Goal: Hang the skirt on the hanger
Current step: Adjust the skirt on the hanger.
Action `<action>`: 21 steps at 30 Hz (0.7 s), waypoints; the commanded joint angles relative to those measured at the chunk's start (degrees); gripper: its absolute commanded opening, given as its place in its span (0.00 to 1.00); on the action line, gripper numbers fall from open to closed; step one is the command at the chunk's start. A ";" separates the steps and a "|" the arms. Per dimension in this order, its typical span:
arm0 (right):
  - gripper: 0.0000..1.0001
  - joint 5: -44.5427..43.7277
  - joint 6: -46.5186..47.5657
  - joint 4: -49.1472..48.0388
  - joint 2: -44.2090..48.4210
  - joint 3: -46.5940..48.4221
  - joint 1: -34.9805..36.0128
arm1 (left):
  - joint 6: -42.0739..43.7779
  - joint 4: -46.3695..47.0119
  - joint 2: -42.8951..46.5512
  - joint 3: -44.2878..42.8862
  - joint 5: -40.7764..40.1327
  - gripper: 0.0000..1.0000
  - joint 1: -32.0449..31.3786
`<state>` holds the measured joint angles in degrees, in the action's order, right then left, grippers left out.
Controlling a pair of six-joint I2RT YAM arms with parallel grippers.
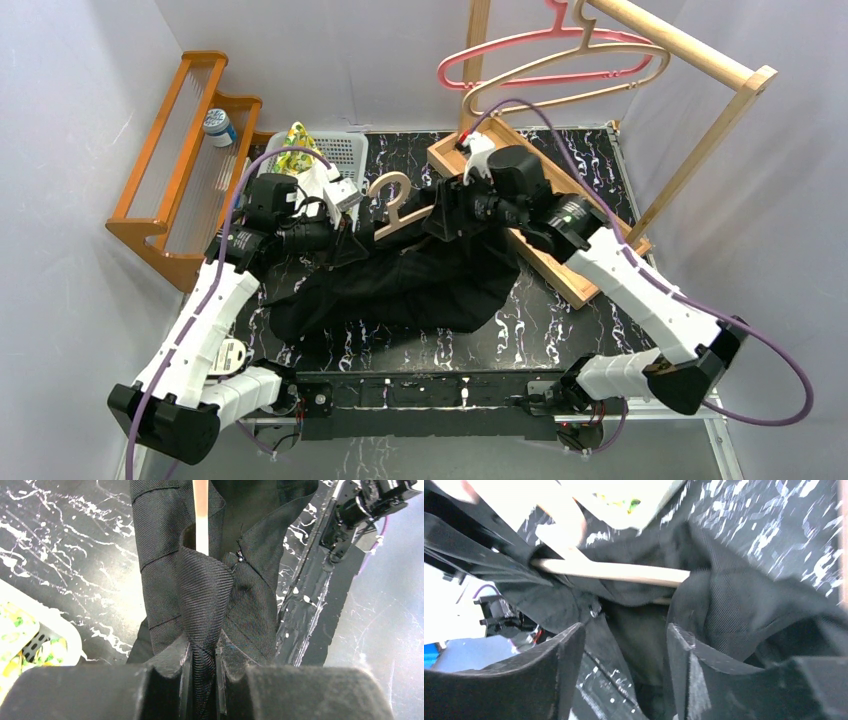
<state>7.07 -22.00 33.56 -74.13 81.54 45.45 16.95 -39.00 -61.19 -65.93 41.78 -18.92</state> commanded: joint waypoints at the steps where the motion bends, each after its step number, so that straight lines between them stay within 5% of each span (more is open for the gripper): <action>1: 0.73 -1.89 9.71 -7.42 6.75 7.93 -0.70 | 2.73 2.07 3.34 -3.32 9.70 0.00 0.09; 6: 0.79 3.58 16.87 -7.05 7.10 10.30 -0.74 | 3.70 0.68 6.14 -3.37 15.95 0.00 0.11; 21: 0.75 22.40 31.22 22.94 2.06 15.76 -0.71 | 9.36 -6.61 7.92 -5.75 21.41 0.00 0.11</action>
<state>23.70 5.30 47.86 -72.20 95.94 44.73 22.68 -43.70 -53.17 -68.77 59.35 -18.90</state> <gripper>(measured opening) 0.777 0.098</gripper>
